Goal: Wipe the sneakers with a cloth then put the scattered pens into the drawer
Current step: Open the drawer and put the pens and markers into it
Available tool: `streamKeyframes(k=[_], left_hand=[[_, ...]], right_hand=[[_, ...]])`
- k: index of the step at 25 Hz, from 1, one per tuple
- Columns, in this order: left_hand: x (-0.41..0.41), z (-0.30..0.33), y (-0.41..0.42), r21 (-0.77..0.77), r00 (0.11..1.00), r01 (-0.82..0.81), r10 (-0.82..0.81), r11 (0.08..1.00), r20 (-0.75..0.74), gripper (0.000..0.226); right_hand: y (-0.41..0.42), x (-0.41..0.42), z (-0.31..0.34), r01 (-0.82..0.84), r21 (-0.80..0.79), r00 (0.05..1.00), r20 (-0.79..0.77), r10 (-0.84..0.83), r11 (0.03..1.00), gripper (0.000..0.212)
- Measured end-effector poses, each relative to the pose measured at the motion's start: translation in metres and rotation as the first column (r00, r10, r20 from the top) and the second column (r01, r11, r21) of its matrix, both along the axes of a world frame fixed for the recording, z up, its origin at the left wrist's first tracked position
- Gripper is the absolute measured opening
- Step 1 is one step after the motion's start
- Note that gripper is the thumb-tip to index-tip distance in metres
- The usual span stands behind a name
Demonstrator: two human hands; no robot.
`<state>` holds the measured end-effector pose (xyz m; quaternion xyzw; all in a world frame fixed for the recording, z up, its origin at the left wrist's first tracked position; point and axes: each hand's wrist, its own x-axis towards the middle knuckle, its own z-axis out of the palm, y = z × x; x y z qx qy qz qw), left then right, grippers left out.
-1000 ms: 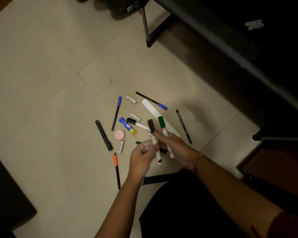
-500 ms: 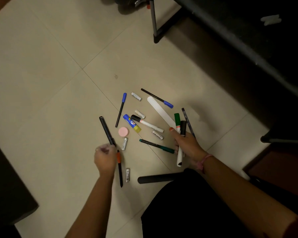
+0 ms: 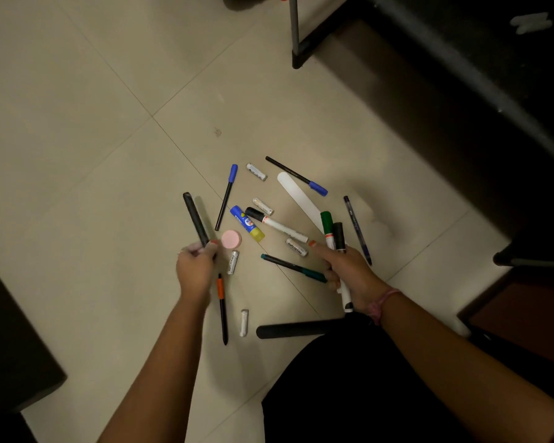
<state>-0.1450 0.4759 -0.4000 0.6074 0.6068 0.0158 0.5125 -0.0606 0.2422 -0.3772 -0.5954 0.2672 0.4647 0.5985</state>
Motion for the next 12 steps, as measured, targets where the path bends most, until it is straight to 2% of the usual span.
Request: streamKeyframes(k=[1, 3, 6, 8, 10, 11, 12], left_hand=[[0.001, 0.012, -0.016, -0.102, 0.994, -0.018, 0.029, 0.995, 0.107, 0.021], [0.000, 0.037, -0.053, -0.245, 0.979, 0.078, -0.028, 0.966, 0.202, 0.016], [-0.003, 0.063, -0.107, -0.396, 0.956, 0.272, -0.200, 0.877, 0.213, 0.014], [-0.002, 0.070, -0.125, -0.468, 0.921, 0.390, -0.330, 0.793, 0.208, 0.009], [0.005, 0.065, -0.123, -0.450, 0.864, 0.502, -0.453, 0.739, 0.221, 0.004], [0.010, 0.058, -0.115, -0.339, 0.819, 0.573, -0.533, 0.746, 0.210, 0.005], [0.017, 0.046, -0.102, -0.120, 0.745, 0.667, -0.653, 0.735, 0.136, 0.007]], right_hand=[[0.002, 0.001, 0.003, -0.003, 0.002, 1.000, 0.007, 0.003, 1.000, 0.026], [0.008, 0.002, 0.009, -0.039, 0.011, 0.999, 0.033, 0.038, 0.999, 0.025], [0.015, 0.001, 0.016, -0.072, 0.088, 0.997, 0.049, 0.067, 0.994, 0.041], [0.016, 0.002, 0.018, -0.039, 0.114, 0.998, 0.049, 0.034, 0.993, 0.039], [0.013, 0.005, 0.018, 0.008, 0.057, 0.998, 0.066, -0.012, 0.998, 0.024], [0.010, 0.007, 0.016, 0.038, 0.039, 0.996, 0.075, -0.041, 0.999, 0.020], [0.007, 0.009, 0.016, 0.064, 0.025, 0.995, 0.079, -0.066, 0.998, 0.017]])
